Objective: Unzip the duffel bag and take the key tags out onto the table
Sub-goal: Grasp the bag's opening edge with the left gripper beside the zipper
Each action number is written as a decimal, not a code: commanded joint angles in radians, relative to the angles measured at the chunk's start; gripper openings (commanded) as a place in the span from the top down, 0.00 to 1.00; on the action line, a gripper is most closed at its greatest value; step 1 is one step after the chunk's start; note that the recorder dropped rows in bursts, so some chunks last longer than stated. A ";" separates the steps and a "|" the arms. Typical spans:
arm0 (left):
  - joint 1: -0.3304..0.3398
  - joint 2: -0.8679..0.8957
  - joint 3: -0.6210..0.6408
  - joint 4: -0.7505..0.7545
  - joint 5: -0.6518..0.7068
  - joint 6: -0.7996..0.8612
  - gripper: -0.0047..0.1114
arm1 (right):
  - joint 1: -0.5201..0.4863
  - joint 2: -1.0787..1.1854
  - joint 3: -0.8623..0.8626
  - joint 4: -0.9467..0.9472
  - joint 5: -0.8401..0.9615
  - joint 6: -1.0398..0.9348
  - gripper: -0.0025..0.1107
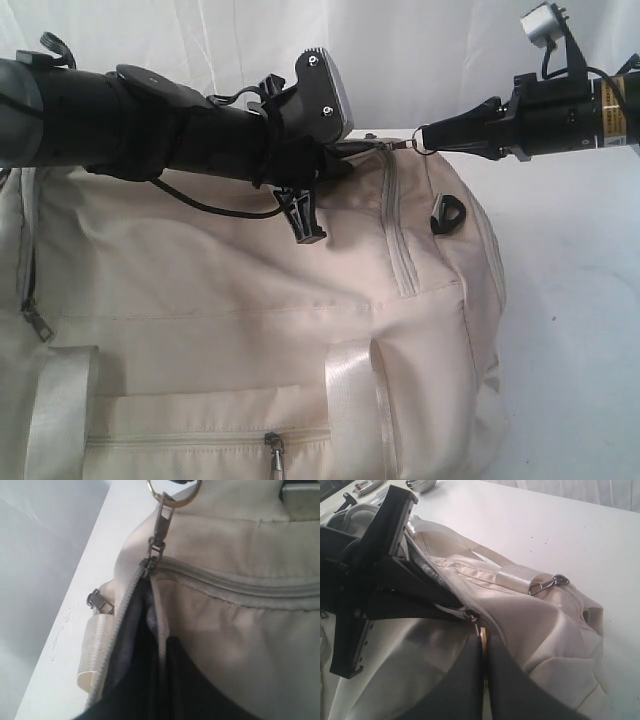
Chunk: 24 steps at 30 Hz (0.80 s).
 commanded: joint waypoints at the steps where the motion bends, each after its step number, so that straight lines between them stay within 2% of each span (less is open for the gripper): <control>1: -0.004 -0.005 -0.006 -0.025 0.007 0.160 0.96 | -0.002 -0.011 0.005 0.008 -0.004 -0.002 0.98; 13: -0.004 -0.009 -0.006 -0.025 -0.033 0.160 0.96 | -0.002 -0.011 0.007 0.008 -0.008 -0.002 0.98; 24: -0.002 -0.088 -0.006 -0.035 -0.100 -0.012 0.96 | -0.002 -0.011 0.007 0.008 0.063 -0.002 0.98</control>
